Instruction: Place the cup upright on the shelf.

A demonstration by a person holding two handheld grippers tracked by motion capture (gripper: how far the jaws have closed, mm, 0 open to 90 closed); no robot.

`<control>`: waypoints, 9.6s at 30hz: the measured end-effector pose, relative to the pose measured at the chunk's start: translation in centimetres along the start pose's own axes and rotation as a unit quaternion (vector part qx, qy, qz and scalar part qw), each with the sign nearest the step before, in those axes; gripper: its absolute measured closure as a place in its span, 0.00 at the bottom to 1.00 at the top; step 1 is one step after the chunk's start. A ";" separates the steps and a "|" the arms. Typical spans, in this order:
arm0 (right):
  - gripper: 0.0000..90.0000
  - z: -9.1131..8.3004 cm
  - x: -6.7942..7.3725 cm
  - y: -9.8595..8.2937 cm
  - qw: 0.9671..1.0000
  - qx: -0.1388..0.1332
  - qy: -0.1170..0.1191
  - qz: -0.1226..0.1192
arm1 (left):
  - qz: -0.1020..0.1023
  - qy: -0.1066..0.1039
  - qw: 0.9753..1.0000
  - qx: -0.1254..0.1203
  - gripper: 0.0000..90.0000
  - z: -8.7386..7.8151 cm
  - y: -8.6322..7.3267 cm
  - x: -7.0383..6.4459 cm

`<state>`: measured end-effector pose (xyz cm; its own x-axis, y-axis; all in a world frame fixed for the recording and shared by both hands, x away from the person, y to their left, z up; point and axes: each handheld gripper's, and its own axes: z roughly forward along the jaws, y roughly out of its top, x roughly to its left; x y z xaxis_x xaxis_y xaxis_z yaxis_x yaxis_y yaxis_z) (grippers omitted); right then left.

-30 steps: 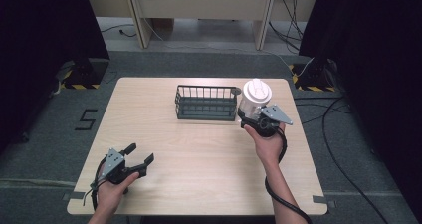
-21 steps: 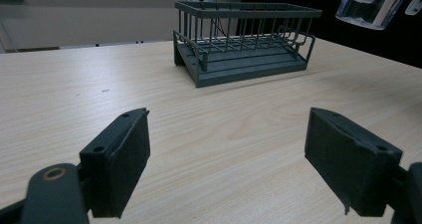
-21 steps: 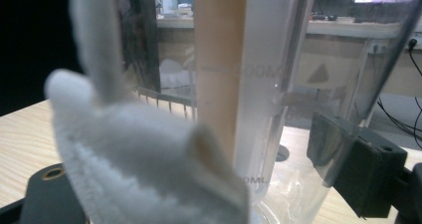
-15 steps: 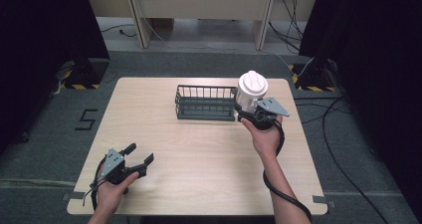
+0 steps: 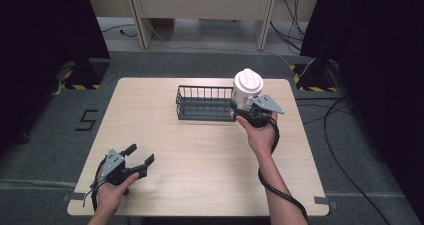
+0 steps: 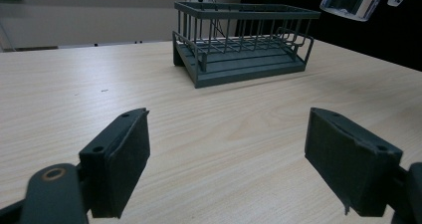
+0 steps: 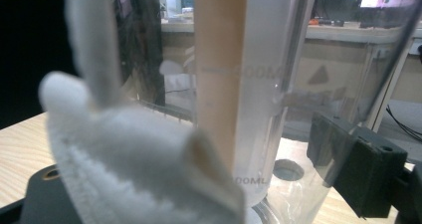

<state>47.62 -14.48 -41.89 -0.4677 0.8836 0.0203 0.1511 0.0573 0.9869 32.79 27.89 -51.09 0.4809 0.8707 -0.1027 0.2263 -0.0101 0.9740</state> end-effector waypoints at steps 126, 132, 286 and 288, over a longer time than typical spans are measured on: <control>0.20 10.4 4.1 3.4 1.000 0.025 0.015 0.002 | -0.011 -0.006 1.000 -0.005 0.19 0.0 0.1 0.1; 0.20 10.9 4.2 3.3 0.999 0.030 0.012 0.002 | -0.011 -0.007 1.000 -0.006 0.19 0.0 0.1 0.1; 0.21 -4.5 -1.3 -3.3 0.996 0.088 0.002 -0.008 | 0.002 -0.004 1.000 0.004 0.19 0.2 -0.1 -0.2; 0.21 -4.9 -1.5 -3.6 0.996 0.090 0.001 -0.008 | 0.002 -0.003 1.000 0.005 0.19 0.2 -0.1 -0.2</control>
<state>43.52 -18.31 -44.66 -0.4724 0.8814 0.0047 0.2972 0.1542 0.9423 32.85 27.58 -51.23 0.4877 0.8673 -0.0993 0.2316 -0.0189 0.9726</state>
